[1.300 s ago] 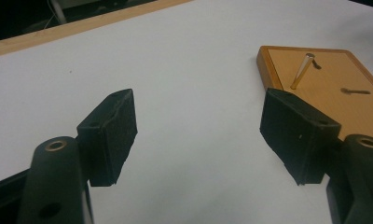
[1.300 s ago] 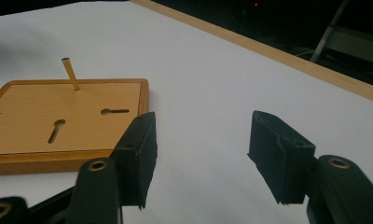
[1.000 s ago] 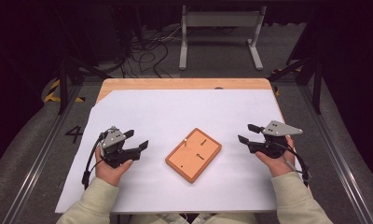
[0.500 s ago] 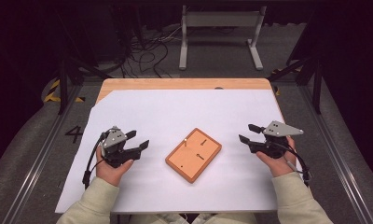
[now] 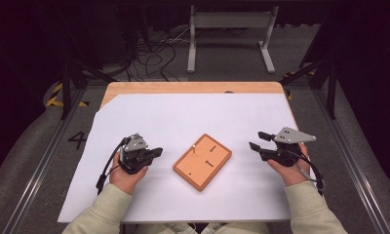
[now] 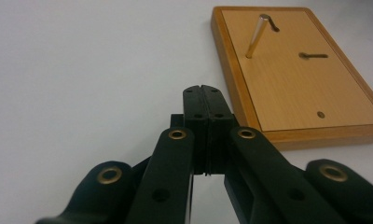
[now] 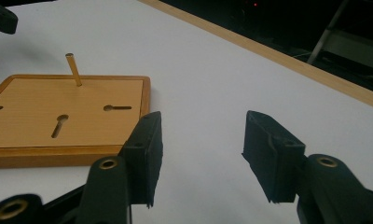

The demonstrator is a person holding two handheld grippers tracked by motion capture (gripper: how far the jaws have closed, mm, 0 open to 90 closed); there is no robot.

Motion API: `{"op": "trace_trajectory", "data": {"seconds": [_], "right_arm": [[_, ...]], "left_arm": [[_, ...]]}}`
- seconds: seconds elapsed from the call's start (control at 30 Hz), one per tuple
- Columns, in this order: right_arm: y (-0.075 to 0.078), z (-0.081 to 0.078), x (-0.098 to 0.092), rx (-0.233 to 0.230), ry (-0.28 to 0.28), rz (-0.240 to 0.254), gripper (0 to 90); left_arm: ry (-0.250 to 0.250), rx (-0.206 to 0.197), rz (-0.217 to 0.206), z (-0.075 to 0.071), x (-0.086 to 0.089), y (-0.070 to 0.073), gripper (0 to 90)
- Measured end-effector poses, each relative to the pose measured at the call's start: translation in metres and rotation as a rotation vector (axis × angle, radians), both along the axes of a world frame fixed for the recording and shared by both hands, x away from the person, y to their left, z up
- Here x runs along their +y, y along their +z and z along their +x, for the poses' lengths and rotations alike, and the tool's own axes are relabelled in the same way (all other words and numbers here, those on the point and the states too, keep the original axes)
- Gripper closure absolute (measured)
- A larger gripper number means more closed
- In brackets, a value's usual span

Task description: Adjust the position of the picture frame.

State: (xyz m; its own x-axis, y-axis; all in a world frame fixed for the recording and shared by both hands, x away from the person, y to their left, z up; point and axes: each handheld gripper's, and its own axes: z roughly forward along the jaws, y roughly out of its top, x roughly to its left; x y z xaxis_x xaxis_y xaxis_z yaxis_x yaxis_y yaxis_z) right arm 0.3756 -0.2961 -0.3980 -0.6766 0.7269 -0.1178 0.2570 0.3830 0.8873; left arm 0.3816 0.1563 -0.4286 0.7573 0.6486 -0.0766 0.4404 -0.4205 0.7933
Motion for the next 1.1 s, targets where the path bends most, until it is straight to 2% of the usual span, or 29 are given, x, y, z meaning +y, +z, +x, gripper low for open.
{"op": "trace_trajectory", "data": {"seconds": [0.03,0.1,0.17,0.2,0.43,0.53,0.57,0.7,0.8,0.93,1.1], "right_arm": [[0.0,-0.001,0.0,0.006,-0.003,0.0,47.6],[-0.001,-0.001,-0.001,0.013,-0.002,-0.001,46.9],[-0.002,-0.001,-0.001,0.019,-0.006,-0.005,46.4],[-0.002,-0.001,-0.001,0.022,-0.004,-0.006,46.3],[-0.004,-0.003,0.001,0.038,0.005,-0.012,46.6],[-0.005,-0.004,0.001,0.046,0.006,-0.011,46.6],[-0.005,-0.004,0.001,0.046,0.007,-0.011,46.6],[-0.005,-0.005,0.002,0.049,0.013,-0.007,46.6],[-0.005,-0.005,0.003,0.057,0.014,-0.007,46.9],[-0.005,-0.005,0.004,0.072,0.018,-0.007,47.9],[-0.005,-0.005,0.005,0.09,0.02,-0.009,48.9]], "left_arm": [[-0.015,0.027,0.007,0.001,-0.003,-0.002,89.9],[-0.027,0.038,0.019,0.003,-0.005,-0.004,89.9],[-0.05,0.077,0.031,0.006,-0.011,-0.007,89.9],[-0.05,0.077,0.031,0.006,-0.011,-0.007,89.9],[-0.101,0.143,0.077,0.01,-0.027,-0.015,89.9],[-0.117,0.155,0.081,0.01,-0.031,-0.016,89.9],[-0.123,0.154,0.096,0.011,-0.033,-0.017,89.9],[-0.123,0.17,0.081,0.012,-0.032,-0.018,90.0],[-0.121,0.169,0.09,0.01,-0.033,-0.017,90.0],[-0.121,0.193,0.088,0.01,-0.031,-0.017,89.9],[-0.158,0.215,0.078,0.007,-0.035,-0.02,90.0]]}}
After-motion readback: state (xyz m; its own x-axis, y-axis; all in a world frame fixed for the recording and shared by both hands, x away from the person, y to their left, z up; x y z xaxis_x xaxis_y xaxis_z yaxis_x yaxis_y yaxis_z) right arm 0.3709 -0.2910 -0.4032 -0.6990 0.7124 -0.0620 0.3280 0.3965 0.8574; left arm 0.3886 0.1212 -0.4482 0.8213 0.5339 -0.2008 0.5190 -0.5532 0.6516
